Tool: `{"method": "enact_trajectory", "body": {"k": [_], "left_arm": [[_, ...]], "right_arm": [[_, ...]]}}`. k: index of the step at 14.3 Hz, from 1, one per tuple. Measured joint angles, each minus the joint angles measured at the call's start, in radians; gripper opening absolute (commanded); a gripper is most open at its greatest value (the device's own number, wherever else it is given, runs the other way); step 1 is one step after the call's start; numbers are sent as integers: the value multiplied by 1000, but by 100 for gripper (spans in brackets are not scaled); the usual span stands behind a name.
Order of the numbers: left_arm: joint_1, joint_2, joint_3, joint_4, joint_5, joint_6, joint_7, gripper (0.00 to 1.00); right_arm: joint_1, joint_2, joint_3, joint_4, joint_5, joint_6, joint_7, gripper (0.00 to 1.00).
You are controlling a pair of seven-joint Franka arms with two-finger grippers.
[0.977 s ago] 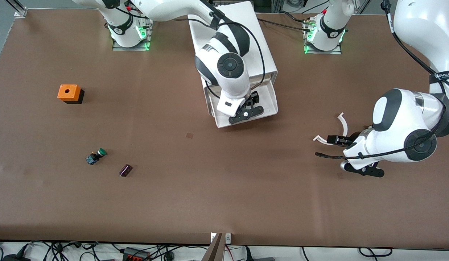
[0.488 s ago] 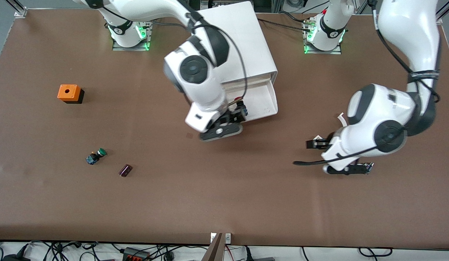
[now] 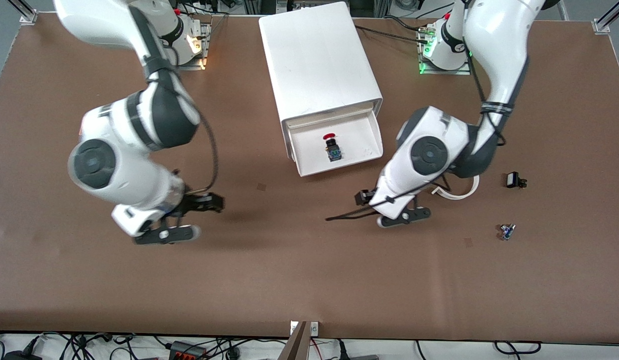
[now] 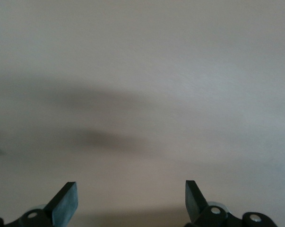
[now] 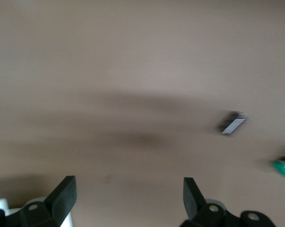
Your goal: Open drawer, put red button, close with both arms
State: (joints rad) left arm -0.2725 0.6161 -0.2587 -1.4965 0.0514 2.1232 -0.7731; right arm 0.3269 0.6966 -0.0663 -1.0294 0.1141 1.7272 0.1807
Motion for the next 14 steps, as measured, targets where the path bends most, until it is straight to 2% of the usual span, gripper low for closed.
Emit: {"method": "enact_trajectory", "body": {"k": [6,10,14], "left_arm": [[-67,-3,-12,-75,0,44,-46,100],[-69,-34,-75,-155,0,36,-81,100],[-69,-68,-123,-193,0,-47,-101,100]], "right_arm": [[-98,-45,-2,1,-40,-80,-61,100],[-165,-118,-4,2,-41,-144,-82,100],[-254,-143,-6,1,-42,-170,-126,100]]}}
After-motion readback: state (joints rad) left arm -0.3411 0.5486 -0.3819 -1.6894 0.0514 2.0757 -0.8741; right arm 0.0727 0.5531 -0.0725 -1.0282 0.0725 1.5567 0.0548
